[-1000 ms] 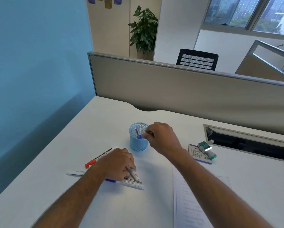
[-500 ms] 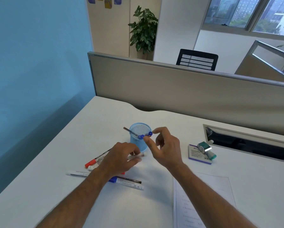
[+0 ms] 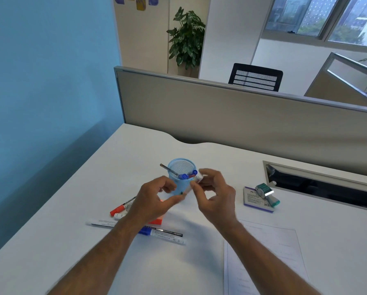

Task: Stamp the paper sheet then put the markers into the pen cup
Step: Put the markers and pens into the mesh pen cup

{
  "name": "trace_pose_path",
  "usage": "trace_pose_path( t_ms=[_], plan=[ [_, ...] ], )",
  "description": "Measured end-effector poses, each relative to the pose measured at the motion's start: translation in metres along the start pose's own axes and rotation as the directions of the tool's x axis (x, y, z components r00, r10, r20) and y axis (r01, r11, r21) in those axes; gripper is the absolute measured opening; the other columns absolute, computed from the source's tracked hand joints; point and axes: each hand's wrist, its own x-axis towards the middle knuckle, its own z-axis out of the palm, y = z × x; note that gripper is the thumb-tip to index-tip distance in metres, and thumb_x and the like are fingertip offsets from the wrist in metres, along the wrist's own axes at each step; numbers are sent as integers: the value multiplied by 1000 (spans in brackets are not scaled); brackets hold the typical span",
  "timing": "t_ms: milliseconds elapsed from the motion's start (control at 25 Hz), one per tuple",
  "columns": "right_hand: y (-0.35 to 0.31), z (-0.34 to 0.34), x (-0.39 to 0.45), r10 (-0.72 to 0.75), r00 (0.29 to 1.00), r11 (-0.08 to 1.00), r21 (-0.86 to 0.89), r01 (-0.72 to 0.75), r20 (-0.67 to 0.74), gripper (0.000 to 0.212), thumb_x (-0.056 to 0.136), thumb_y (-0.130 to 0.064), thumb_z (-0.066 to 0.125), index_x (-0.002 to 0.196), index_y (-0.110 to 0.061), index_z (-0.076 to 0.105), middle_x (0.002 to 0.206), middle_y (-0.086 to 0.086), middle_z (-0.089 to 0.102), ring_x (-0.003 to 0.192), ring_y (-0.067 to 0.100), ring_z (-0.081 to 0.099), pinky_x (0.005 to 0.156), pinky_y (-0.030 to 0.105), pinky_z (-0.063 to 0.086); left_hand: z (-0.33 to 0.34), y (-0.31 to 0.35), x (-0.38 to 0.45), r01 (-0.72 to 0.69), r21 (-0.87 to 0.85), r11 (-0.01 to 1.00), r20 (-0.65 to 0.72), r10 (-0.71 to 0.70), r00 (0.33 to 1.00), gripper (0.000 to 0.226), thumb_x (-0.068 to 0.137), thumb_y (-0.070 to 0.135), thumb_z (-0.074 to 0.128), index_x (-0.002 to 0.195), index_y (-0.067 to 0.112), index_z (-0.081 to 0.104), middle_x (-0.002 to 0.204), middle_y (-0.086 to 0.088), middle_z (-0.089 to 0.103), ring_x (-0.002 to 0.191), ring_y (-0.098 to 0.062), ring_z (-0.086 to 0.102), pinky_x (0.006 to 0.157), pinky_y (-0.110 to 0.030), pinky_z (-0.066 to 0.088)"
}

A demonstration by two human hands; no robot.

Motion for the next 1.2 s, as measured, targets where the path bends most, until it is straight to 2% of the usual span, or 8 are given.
trace_pose_path(
  t_ms=[160,360,480,680,760,880,1040,1200],
  plan=[
    [-1,-6,21,45,994,999,26,-42,-100,35,81,-12,76,107,-25,56,86,-19,67,75,1,69,63,24,57,-24,-33,-1,180,164,970,-148,-156,977,19,80,20,77,85,30,61,77,17,66,72,-5,62,67,-23,49],
    [3,-5,31,70,985,996,63,-61,-158,32,82,-8,75,105,-21,57,88,-19,68,78,3,70,70,27,59,-44,-59,-4,417,261,871,-242,-359,901,13,85,21,70,90,30,61,86,9,67,79,-13,62,67,-25,45],
    [1,-1,31,102,983,992,85,-89,-155,31,83,-7,74,105,-21,58,88,-14,70,78,5,71,71,29,59,-48,-56,-9,360,238,902,-213,-314,925,12,84,22,73,91,27,64,88,8,69,77,-10,61,67,-25,47],
    [-7,1,33,333,916,898,373,-235,-225,22,86,-8,70,101,-17,56,89,10,71,78,25,73,72,43,61,-28,-8,-3,9,11,1000,-210,-6,978,16,77,28,78,88,21,69,74,12,68,67,-10,62,64,-13,47],
    [-11,2,33,423,888,803,529,-275,-180,22,88,-1,65,100,-15,54,90,19,71,80,29,73,71,41,62,-17,13,10,99,-222,970,-236,-152,960,22,78,34,80,93,23,69,75,7,72,66,-11,66,63,-17,53],
    [-16,3,28,462,886,687,651,-323,-47,17,87,4,63,93,-10,56,90,25,67,80,33,73,70,44,61,-6,40,25,184,-590,786,-187,-355,916,22,81,34,75,99,21,71,82,-3,76,64,-22,71,59,-30,59],
    [-2,-6,25,354,925,878,289,-380,140,20,76,-12,81,78,-7,62,79,13,71,74,36,70,67,54,58,-9,49,36,98,-612,784,-276,-329,903,21,83,21,77,103,19,71,76,-4,74,64,-22,71,58,-28,59],
    [-4,-4,24,134,950,991,-30,-131,284,27,68,-22,87,82,-13,66,80,-2,72,72,14,66,67,37,56,-17,53,34,50,-370,928,-160,-117,980,44,69,36,84,109,27,66,77,11,74,70,-11,71,62,-21,57]
  ],
)
